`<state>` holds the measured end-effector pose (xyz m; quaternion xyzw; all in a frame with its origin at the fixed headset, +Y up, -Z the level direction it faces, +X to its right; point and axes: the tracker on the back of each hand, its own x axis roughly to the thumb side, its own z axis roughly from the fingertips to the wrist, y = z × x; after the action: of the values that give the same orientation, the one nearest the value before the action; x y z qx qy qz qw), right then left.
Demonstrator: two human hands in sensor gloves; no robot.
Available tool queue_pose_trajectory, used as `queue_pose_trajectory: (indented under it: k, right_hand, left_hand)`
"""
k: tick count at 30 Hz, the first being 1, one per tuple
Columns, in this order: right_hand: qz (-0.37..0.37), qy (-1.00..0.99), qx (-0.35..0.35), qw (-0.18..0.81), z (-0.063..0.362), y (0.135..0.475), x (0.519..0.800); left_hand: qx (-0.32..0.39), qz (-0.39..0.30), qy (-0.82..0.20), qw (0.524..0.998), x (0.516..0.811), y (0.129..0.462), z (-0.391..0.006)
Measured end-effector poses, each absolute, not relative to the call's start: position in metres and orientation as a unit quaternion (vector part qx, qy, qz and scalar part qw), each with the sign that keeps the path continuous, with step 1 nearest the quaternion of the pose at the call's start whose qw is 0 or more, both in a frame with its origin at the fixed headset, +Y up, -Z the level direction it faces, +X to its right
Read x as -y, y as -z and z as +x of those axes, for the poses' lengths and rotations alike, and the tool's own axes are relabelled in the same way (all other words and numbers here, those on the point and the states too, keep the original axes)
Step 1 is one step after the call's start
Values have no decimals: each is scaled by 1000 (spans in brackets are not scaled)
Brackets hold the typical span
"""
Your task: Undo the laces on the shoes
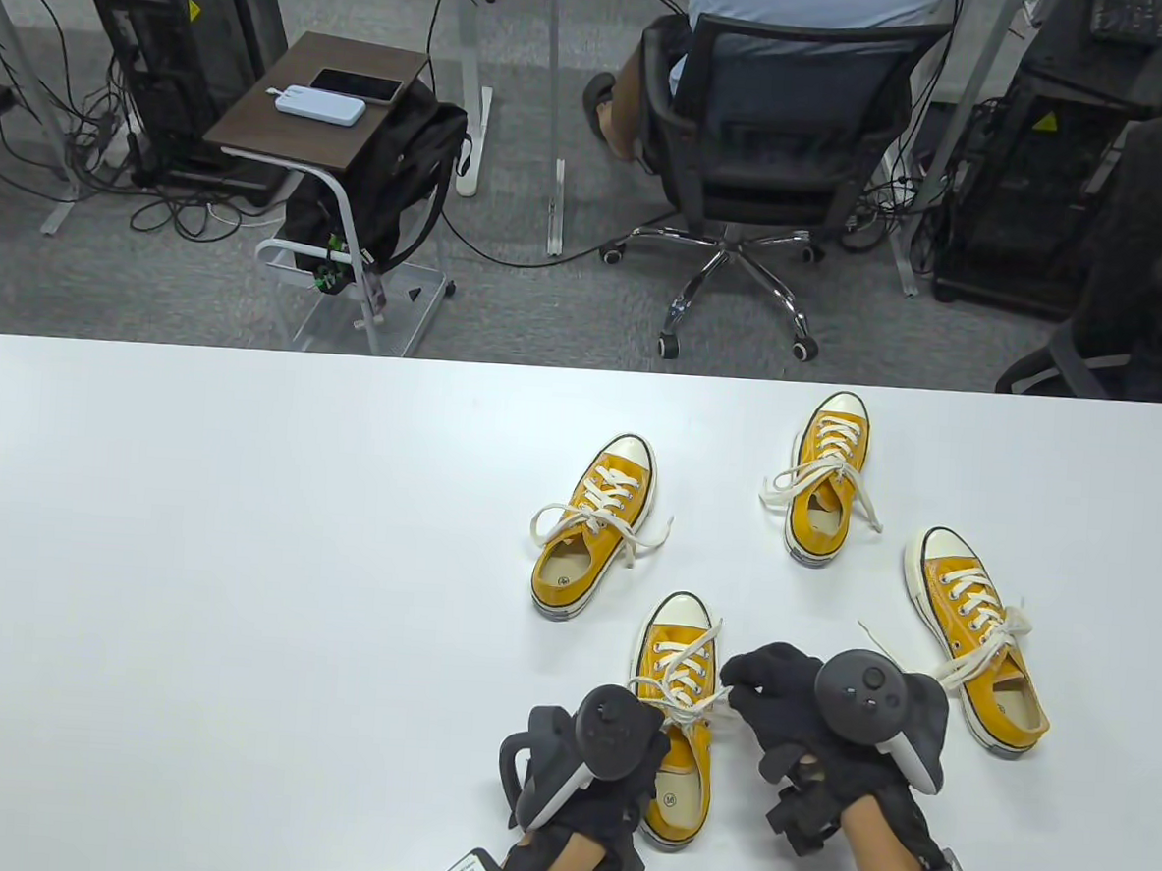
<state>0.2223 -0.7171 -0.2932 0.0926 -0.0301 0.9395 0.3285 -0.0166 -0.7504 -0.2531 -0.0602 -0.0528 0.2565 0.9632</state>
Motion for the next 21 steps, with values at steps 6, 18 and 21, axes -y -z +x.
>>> queue_pose_trajectory:
  k: [6,18,21]
  right_hand:
    - [14,-922,95,375,261,294,708]
    - [-147,-841,238,464,338,274,691]
    - [-157,-838,237,466,343,274,692]
  left_hand:
    - [48,-66,-261,962,750,254,-17]
    - [41,-75,-270,959,751,256,-18]
    - [41,-74,-269,960,751,256,-18]
